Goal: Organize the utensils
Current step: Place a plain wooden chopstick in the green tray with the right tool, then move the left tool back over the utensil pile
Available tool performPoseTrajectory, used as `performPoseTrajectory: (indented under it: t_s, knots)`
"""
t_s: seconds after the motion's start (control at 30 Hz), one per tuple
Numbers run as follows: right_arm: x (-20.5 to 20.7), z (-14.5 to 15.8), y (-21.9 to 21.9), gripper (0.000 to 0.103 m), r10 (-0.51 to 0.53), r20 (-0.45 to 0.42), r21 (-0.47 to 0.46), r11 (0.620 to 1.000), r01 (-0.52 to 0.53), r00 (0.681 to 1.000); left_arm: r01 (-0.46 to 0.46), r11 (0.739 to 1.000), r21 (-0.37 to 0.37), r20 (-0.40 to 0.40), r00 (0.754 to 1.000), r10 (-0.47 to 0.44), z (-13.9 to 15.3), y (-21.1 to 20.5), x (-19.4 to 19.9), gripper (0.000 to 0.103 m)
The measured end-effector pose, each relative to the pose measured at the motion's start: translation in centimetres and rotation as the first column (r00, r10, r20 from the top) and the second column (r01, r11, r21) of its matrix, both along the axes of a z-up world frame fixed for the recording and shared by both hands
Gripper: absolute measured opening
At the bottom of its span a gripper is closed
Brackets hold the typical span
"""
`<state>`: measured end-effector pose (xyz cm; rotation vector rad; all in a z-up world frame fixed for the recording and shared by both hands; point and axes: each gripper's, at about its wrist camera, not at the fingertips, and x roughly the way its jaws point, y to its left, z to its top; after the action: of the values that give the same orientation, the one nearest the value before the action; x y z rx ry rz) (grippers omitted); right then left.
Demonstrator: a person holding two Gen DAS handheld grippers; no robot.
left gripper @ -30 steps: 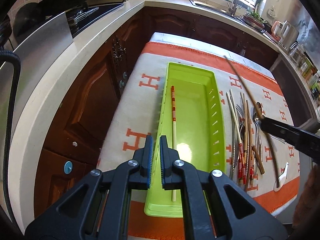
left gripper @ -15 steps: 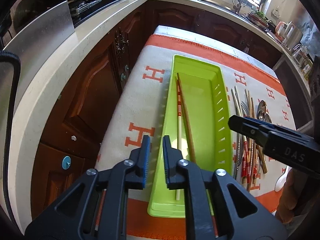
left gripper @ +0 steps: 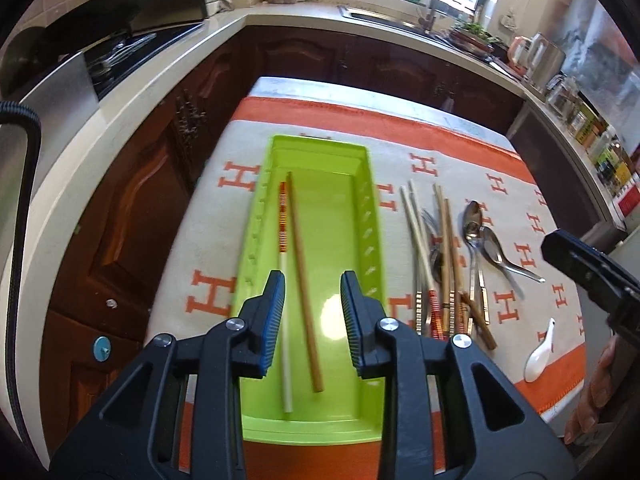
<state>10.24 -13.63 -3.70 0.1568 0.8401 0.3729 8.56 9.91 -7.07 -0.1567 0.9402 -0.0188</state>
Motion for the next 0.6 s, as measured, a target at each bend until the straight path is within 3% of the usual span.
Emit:
performPoseTrajectory:
  t_s: [0.17,0.3,0.47,0.6]
  knots:
    - [-1.6,1.0,-3.9,0.065,-0.029,0.015,-0.045,0.999,0.03,0.999,0.075,0.994,-0.078,-0.038,0.996,-0.079,0.0,-3.2,0.9,0.025]
    - [-2.2,0.6,-6.2,0.07,-0.065,-0.014,-0.099,0.993,0.063,0.998,0.111,0.99,-0.081,-0.049,0.992,-0.115,-0.3,-5.8,1.3,0.025]
    - [-2.3,-1.1,-8.1,0.072,-0.068,-0.045,-0.094,0.994,0.063,0.997,0.138,0.987,-0.089,-0.073,0.987,-0.144,-1.4,-8.5,2.6,0.025]
    - [-2.0,-2.7,-7.7,0.071,-0.065,-0.032,-0.12,0.991,0.06,0.997,0.133,0.989,-0.069,-0.101,0.985,-0.14,-3.0,-9.6,4.2,0.025]
